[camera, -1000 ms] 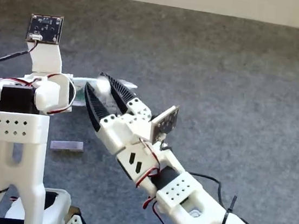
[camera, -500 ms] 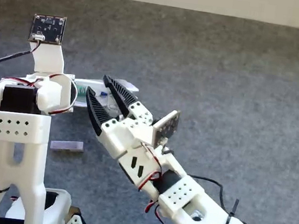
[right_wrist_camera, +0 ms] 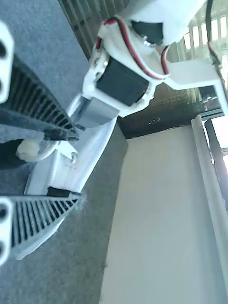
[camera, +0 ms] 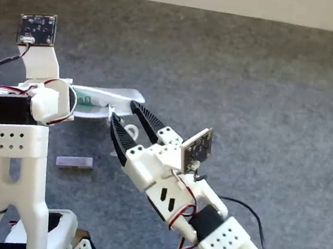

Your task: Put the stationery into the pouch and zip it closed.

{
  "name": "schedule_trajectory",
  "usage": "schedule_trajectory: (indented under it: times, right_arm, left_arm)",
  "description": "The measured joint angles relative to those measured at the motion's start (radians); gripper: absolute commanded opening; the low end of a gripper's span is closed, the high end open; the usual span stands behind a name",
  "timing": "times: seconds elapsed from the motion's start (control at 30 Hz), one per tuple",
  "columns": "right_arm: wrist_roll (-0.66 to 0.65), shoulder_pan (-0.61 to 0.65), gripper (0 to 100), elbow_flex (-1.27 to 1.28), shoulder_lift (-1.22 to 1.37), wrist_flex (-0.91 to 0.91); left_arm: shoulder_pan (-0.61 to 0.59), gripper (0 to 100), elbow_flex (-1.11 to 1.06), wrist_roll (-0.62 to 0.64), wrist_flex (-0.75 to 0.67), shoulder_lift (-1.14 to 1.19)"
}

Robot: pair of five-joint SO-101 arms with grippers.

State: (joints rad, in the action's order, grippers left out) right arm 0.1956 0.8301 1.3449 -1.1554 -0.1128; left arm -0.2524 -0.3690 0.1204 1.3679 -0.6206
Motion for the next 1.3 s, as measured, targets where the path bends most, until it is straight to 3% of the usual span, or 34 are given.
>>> schedule_trajectory:
  times: [0.23, 0.4, 0.6, 0.87, 1.07, 1.3]
  right_arm:
    - [0.002, -0.003, 15.9, 0.002, -0.13, 0.222]
    - [0.002, 0.005, 15.9, 0.002, -0.141, 0.235]
    - [0.002, 0.11, 15.9, 0.002, -0.141, 0.235]
    - [0.002, 0.16, 16.1, 0.002, -0.138, 0.236]
    - [0.002, 0.203, 16.3, -0.012, 0.112, 0.236]
    - [0.002, 0.232, 16.3, -0.218, 0.537, 0.236]
  left_arm:
    - [-0.109, 1, 0.0, 0.02, -0.031, 0.0]
    - [-0.204, 1, 0.0, 0.095, -0.043, 0.002]
    - [-0.31, 1, 0.0, 0.146, -0.054, 0.002]
    - [-0.413, 1, 0.0, 0.152, -0.063, 0.002]
    - [-0.413, 1, 0.0, 0.152, -0.077, 0.002]
    - [-0.413, 1, 0.0, 0.152, -0.077, 0.002]
